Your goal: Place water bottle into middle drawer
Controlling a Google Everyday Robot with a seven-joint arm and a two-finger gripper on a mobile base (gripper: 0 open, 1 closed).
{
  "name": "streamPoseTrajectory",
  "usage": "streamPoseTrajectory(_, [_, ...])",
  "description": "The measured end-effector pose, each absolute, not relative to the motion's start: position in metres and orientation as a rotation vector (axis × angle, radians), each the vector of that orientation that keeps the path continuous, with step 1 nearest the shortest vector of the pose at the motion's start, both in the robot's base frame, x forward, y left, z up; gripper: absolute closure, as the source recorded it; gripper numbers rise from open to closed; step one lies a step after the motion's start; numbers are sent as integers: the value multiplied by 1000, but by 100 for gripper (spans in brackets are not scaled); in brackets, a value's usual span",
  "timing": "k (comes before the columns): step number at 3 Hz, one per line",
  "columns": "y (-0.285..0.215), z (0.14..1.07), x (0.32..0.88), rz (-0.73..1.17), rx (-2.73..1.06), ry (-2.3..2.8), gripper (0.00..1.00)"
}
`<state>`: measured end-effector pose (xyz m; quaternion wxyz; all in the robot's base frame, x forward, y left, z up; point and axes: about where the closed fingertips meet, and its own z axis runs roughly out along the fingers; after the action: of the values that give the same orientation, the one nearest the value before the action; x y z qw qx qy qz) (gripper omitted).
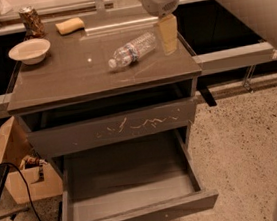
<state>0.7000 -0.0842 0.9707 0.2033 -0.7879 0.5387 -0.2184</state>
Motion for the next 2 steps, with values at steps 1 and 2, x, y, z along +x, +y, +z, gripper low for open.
streamPoseTrajectory(1, [-67, 958, 728, -657, -2264, 1408, 0])
streamPoseTrajectory(2, [-50, 940, 754, -672, -2308, 1366, 0])
